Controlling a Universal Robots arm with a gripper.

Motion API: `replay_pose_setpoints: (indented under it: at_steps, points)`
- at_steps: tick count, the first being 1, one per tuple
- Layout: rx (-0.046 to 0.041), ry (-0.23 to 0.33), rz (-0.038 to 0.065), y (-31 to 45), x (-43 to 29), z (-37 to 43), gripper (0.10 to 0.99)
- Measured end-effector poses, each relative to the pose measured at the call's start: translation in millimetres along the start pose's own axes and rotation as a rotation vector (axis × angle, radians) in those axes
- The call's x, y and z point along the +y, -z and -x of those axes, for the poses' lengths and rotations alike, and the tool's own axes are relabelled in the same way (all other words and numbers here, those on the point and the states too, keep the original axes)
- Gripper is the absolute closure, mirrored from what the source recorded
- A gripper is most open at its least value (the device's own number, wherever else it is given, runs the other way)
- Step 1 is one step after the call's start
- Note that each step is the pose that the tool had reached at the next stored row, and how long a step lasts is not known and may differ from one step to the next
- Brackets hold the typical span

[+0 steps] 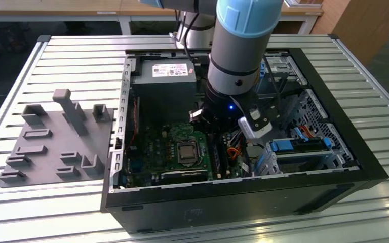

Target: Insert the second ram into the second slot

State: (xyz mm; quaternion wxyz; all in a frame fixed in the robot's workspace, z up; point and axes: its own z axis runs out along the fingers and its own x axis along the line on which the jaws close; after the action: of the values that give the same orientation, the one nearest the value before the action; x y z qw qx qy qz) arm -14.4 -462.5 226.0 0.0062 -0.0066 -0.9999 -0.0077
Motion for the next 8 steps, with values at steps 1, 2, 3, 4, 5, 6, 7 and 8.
replay_pose_setpoints:
  at_steps: [1, 2, 3, 4, 5, 6, 7, 8]
  points:
    - [0.0, 0.0, 0.0, -0.2, 0.0, 0.0, 0.969]
    - [0.0, 0.0, 0.0, -0.4, 0.0, 0.0, 0.969]
    - [0.0001, 0.0, 0.0, -0.6, -0.1, 0.0, 0.969]
    - [0.0001, 0.0, 0.0, -0.9, -0.2, 0.1, 0.969]
    - [0.0002, 0.0, -0.001, -1.1, -0.4, 0.1, 0.969]
    - [0.0004, 0.0, -0.001, -1.4, -0.5, 0.1, 0.969]
    - [0.0007, 0.0, -0.001, -1.6, -0.7, 0.1, 0.969]
    - [0.001, 0.0, -0.001, -1.8, -0.9, 0.1, 0.969]
